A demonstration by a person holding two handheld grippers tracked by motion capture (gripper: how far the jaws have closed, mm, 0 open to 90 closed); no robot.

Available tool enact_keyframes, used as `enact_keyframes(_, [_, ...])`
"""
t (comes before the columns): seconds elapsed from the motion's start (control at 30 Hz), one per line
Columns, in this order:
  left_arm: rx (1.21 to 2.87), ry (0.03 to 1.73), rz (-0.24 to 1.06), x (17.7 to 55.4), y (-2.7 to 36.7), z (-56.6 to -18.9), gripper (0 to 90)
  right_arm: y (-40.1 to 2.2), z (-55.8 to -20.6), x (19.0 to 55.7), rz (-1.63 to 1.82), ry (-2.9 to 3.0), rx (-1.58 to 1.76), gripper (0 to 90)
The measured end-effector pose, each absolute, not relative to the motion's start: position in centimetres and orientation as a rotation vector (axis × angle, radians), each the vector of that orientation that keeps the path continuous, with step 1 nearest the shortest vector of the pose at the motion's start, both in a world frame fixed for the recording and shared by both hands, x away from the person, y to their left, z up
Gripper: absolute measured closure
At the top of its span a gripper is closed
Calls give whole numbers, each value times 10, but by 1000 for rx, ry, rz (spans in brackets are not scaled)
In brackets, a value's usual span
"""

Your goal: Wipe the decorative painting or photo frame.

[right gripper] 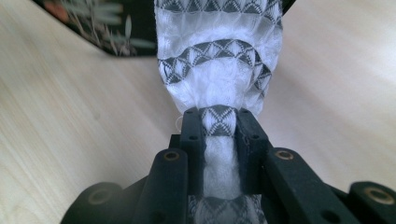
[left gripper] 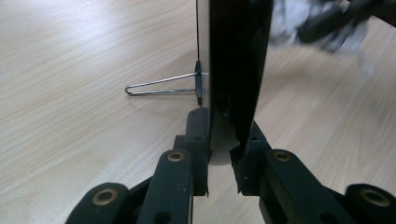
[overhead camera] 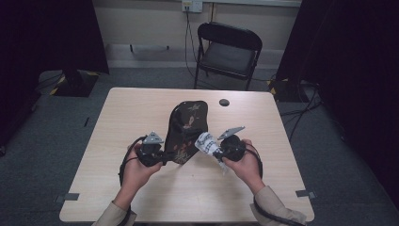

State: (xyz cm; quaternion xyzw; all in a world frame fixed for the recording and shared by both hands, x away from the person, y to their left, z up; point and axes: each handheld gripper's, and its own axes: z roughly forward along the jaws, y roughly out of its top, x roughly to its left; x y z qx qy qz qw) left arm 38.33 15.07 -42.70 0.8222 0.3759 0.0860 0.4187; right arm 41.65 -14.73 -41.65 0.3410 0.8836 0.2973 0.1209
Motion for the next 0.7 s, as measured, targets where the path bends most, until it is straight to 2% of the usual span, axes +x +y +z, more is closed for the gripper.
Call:
enact_keyframes(0.03, [2062, 941, 216, 383, 151, -427, 785, -147, -416, 416, 868, 2581, 996, 764])
enact_keyframes(0.07, [2066, 940, 215, 384, 151, -427, 785, -150, -401, 418, 875, 2558, 976, 764])
enact_keyframes(0.47, [2068, 938, 214, 384, 151, -427, 785, -148, -316, 428, 930, 2441, 883, 764])
enact_keyframes(0.7, [2071, 936, 214, 384, 151, -426, 785, -130, -292, 433, 949, 2421, 841, 764])
